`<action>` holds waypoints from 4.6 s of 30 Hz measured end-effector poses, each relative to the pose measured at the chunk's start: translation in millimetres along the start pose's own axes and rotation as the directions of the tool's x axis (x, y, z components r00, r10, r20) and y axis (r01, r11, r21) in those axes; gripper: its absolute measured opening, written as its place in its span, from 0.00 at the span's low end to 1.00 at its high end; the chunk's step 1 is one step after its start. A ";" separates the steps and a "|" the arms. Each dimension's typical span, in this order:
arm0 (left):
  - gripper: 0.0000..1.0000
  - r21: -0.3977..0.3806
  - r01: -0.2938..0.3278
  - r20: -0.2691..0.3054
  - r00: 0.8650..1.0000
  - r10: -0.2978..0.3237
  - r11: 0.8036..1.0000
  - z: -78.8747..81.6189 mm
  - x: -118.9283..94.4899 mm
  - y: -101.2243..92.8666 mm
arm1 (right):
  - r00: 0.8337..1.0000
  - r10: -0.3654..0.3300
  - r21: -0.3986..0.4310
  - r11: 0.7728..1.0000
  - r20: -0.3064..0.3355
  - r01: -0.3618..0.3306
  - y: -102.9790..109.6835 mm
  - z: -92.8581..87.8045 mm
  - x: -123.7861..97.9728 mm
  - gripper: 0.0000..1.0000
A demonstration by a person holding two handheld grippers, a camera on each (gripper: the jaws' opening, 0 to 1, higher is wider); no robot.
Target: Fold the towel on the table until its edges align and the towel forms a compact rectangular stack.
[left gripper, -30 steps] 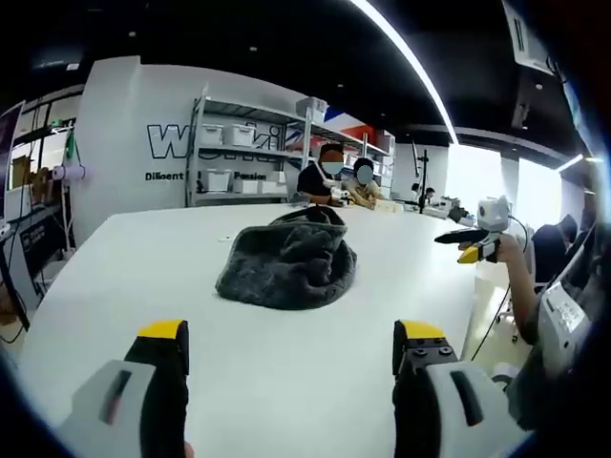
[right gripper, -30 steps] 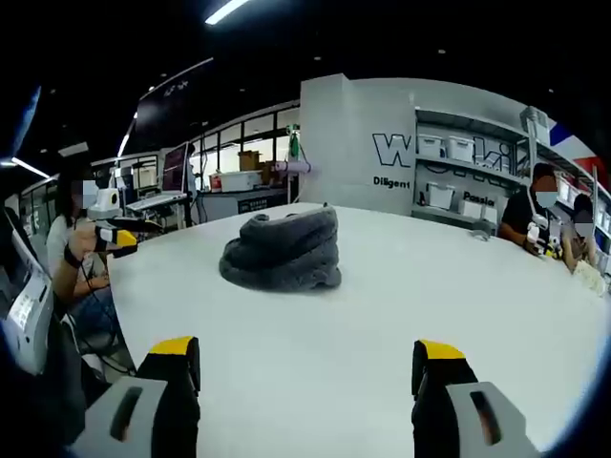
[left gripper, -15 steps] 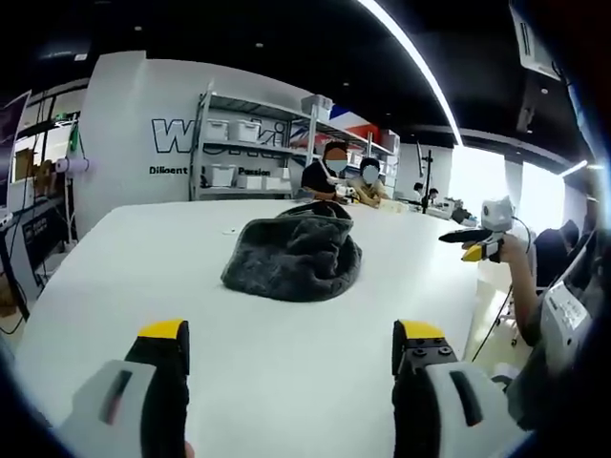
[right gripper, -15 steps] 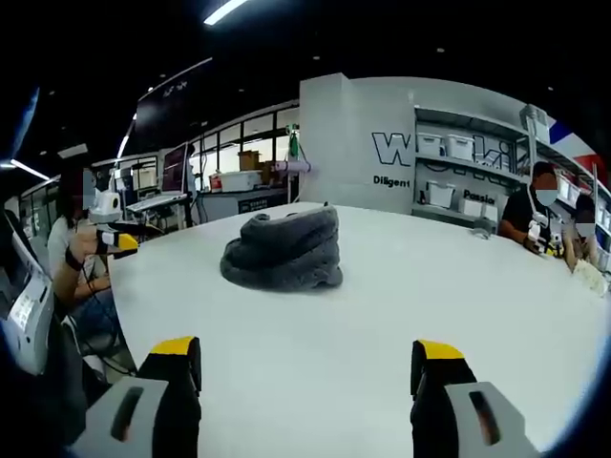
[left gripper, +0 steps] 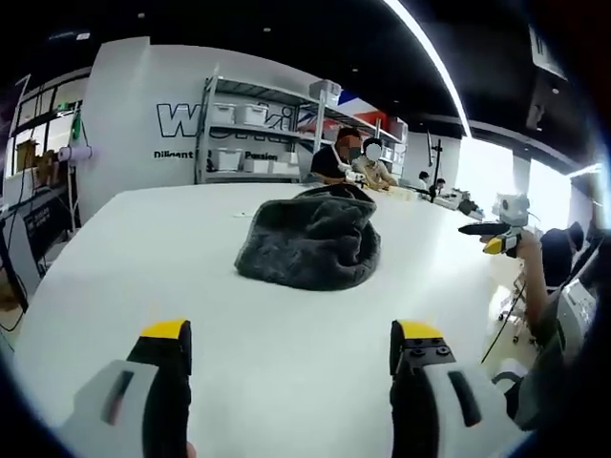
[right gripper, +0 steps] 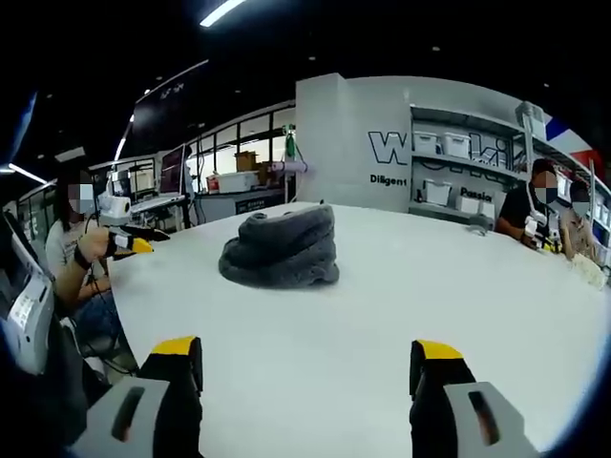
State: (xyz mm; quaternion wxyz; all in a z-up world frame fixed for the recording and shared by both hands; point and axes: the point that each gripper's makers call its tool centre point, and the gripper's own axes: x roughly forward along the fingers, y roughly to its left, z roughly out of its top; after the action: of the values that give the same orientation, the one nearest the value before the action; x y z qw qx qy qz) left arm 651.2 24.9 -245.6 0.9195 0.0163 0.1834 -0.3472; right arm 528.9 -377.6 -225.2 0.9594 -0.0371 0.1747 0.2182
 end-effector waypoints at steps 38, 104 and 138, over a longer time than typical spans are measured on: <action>0.40 0.080 0.211 0.127 0.967 -0.220 0.974 85.6 208.3 27.7 | 1.000 -0.014 0.025 1.000 -0.012 0.014 2.7 -18.1 -24.6 0.90; 0.10 0.248 0.827 -0.263 0.558 -0.787 0.504 -40.2 99.7 -288.8 | 0.996 0.075 0.022 0.997 -0.045 -0.074 29.2 -24.5 1.9 0.88; 0.48 0.110 0.483 0.225 0.839 -0.495 0.869 71.2 30.5 -177.7 | 0.995 0.088 0.017 0.996 -0.041 -0.087 33.3 -22.6 1.8 0.88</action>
State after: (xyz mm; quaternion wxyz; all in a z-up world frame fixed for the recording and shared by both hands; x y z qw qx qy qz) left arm 581.0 -140.3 -172.5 0.8152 -0.0518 0.0577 -0.5739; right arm 508.9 -350.1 -246.8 0.9454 -0.0266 0.1978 0.2578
